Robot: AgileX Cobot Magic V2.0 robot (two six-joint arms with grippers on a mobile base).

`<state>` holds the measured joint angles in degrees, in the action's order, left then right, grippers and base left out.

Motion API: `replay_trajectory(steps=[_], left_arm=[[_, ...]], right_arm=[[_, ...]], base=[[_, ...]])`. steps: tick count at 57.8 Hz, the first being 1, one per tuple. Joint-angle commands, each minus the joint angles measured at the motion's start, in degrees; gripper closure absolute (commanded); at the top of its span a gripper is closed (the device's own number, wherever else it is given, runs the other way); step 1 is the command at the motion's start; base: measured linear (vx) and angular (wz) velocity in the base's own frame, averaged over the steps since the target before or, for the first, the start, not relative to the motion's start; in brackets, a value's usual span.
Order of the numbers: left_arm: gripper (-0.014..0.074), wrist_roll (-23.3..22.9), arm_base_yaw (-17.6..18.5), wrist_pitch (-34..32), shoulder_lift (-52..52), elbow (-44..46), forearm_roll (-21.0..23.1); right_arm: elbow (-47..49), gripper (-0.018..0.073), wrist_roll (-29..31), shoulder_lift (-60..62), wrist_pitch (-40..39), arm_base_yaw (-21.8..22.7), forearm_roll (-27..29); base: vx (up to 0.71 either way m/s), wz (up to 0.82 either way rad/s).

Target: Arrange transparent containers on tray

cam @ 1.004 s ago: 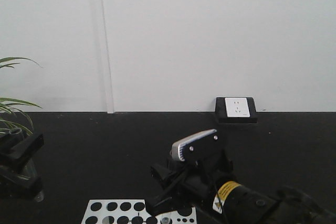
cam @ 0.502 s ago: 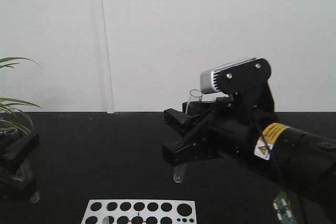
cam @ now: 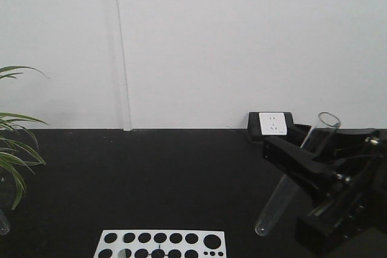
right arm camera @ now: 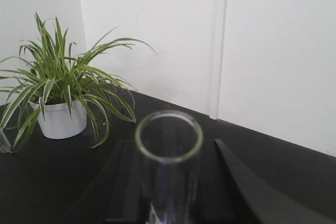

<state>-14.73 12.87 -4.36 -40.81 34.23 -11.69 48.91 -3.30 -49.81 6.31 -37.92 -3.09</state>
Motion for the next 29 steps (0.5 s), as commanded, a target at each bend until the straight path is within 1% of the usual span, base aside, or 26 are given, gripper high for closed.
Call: replay_trajectory(steps=[1,13,20,29], left_arm=[[0.0465,-0.72,0.31,-3.68,1.79,2.39,0.73],[0.0465,-0.50,0.31,0.47,1.37,7.94,0.67],[0.0465,-0.50,0.31,0.72,1.37,8.22,0.67],[0.0465,-0.50,0.31,2.61,1.37,8.22,0.67]], right_arm=[[1.65,0.0419,0.48,1.86,-3.92,0.23,-0.12],[1.65,0.0415,0.55,1.80,-3.92,0.18,-0.30],[1.65,0.0414,0.55,1.65,-4.13,0.18,-0.43],[1.65,0.0414,0.55,1.65,-4.13,0.18,-0.38]], base=[[0.00,0.00],[0.00,0.00],[0.00,0.00],[0.00,0.00]])
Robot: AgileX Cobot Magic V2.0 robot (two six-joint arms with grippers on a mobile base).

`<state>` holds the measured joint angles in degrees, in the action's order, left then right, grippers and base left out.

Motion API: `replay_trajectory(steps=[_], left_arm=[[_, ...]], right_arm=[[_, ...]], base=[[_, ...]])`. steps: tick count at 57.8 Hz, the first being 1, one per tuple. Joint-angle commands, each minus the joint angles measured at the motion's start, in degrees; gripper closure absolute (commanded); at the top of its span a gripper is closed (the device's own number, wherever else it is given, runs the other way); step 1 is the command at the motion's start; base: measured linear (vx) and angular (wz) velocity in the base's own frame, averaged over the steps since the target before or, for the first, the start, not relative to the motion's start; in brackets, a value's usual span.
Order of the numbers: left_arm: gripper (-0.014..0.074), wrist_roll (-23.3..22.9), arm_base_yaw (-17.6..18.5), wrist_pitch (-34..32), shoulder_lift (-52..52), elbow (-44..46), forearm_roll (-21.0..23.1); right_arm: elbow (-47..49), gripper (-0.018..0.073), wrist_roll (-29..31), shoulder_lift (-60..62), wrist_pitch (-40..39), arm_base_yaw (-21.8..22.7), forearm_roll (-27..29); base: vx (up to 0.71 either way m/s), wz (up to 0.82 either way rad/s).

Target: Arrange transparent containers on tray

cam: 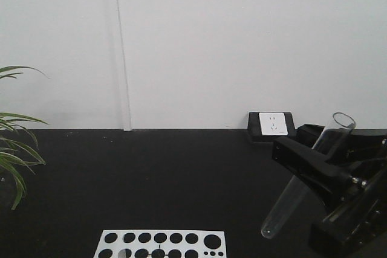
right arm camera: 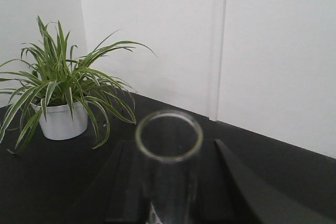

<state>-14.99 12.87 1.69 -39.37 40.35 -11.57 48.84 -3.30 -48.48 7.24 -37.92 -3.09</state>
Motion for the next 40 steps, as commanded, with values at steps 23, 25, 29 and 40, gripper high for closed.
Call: replay_trajectory(steps=[23,25,29,40], left_arm=[[0.0465,-0.25,0.31,-2.77,-0.06,1.99,0.55],[0.0465,-0.25,0.31,-2.77,-0.06,1.99,0.55],[0.0465,-0.25,0.31,-2.77,-0.06,1.99,0.55],[0.0465,-0.25,0.31,-2.77,-0.06,1.99,0.55]], right_arm=[[1.72,0.0414,0.55,0.32,-5.00,0.18,-0.19],[1.72,0.0414,0.55,0.32,-5.00,0.18,-0.19],[1.72,0.0414,0.55,0.32,-5.00,0.18,-0.19],[1.72,0.0414,0.55,0.32,-5.00,0.18,-0.19]], base=[[0.00,0.00],[0.00,0.00],[0.00,0.00],[0.00,0.00]])
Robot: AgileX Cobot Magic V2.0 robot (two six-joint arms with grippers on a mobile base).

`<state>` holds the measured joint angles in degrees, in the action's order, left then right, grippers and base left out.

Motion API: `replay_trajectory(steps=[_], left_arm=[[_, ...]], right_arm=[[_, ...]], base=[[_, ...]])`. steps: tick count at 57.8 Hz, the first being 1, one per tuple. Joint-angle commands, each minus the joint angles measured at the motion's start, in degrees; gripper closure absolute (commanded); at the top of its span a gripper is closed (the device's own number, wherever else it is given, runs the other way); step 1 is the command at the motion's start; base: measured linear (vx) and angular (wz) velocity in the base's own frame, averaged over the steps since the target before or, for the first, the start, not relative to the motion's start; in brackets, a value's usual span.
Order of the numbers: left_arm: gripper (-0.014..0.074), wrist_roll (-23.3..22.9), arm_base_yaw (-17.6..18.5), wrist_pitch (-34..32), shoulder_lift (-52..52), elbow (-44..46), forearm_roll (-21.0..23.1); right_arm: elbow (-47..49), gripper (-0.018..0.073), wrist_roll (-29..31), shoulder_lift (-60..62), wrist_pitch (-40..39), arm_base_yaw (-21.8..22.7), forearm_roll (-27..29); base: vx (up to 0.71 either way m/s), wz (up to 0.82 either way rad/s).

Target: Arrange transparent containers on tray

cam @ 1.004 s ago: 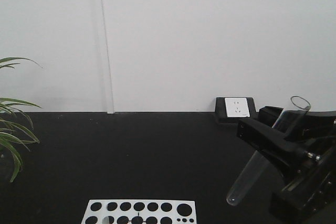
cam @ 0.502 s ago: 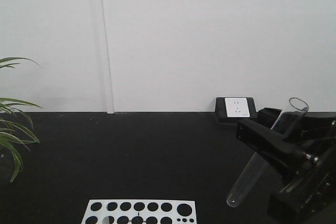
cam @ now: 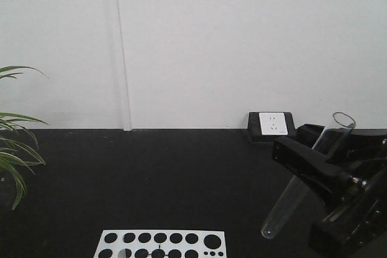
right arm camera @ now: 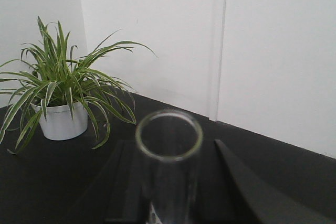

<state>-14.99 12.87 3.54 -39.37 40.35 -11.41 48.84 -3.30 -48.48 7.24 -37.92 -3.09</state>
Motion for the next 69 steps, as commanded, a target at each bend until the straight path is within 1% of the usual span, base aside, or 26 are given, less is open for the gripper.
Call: replay_trajectory(steps=[1,38,69], left_arm=[[0.0465,-0.25,0.31,-4.63,-0.06,1.99,0.40],[0.0465,-0.25,0.31,-4.63,-0.06,1.99,0.40],[0.0465,-0.25,0.31,-4.63,-0.06,1.99,0.40]], right_arm=[[1.72,0.0414,0.55,0.32,-5.00,0.18,-0.19],[1.72,0.0414,0.55,0.32,-5.00,0.18,-0.19],[1.72,0.0414,0.55,0.32,-5.00,0.18,-0.19]], base=[[0.00,0.00],[-0.02,0.00],[-0.16,0.00]])
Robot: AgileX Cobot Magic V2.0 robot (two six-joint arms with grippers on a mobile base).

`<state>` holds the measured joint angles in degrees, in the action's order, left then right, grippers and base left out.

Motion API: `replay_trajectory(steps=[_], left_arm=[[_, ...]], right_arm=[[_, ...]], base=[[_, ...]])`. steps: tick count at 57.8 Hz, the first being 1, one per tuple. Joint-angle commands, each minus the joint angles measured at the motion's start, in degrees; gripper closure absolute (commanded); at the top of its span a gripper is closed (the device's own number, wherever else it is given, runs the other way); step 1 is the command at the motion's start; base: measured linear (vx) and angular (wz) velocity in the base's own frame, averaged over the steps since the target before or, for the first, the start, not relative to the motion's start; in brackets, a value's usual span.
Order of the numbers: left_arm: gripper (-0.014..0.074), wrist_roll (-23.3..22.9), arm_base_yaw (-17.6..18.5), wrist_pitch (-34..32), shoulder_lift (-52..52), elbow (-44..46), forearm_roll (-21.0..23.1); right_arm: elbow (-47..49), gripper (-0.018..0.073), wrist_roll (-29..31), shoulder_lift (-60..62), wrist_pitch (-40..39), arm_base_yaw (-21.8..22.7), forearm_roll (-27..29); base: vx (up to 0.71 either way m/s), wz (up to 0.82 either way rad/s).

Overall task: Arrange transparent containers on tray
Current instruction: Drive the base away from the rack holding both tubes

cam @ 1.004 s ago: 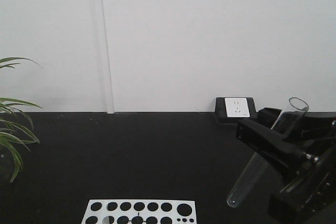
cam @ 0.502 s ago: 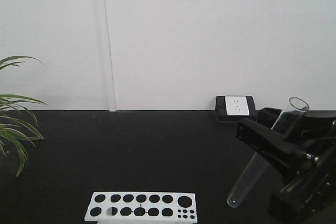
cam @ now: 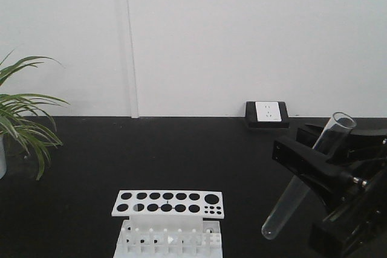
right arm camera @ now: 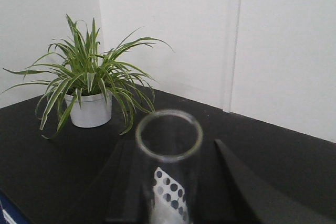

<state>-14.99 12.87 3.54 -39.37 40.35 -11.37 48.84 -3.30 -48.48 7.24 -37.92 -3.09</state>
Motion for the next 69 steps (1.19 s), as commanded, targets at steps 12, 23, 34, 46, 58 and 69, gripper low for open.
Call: replay_trajectory(steps=[12,23,34,46,58,69], left_arm=[[0.0465,-0.25,0.31,-4.63,-0.06,1.99,0.35],[0.0465,-0.25,0.31,-4.63,-0.06,1.99,0.35],[0.0465,-0.25,0.31,-4.63,-0.06,1.99,0.35],[0.0465,-0.25,0.31,-4.63,-0.06,1.99,0.35],[0.0465,-0.25,0.31,-4.63,-0.06,1.99,0.35],[0.0465,-0.25,0.31,-4.63,-0.06,1.99,0.35]], right_arm=[[1.72,0.0414,0.55,0.32,-5.00,0.18,-0.19],[1.72,0.0414,0.55,0.32,-5.00,0.18,-0.19],[1.72,0.0414,0.55,0.32,-5.00,0.18,-0.19],[1.72,0.0414,0.55,0.32,-5.00,0.18,-0.19],[1.72,0.0414,0.55,0.32,-5.00,0.18,-0.19],[1.72,0.0414,0.55,0.32,-5.00,0.18,-0.19]], base=[[-0.20,0.11],[-0.23,0.08],[-0.26,0.02],[-0.28,-0.02],[-0.30,-0.03],[-0.33,-0.03]])
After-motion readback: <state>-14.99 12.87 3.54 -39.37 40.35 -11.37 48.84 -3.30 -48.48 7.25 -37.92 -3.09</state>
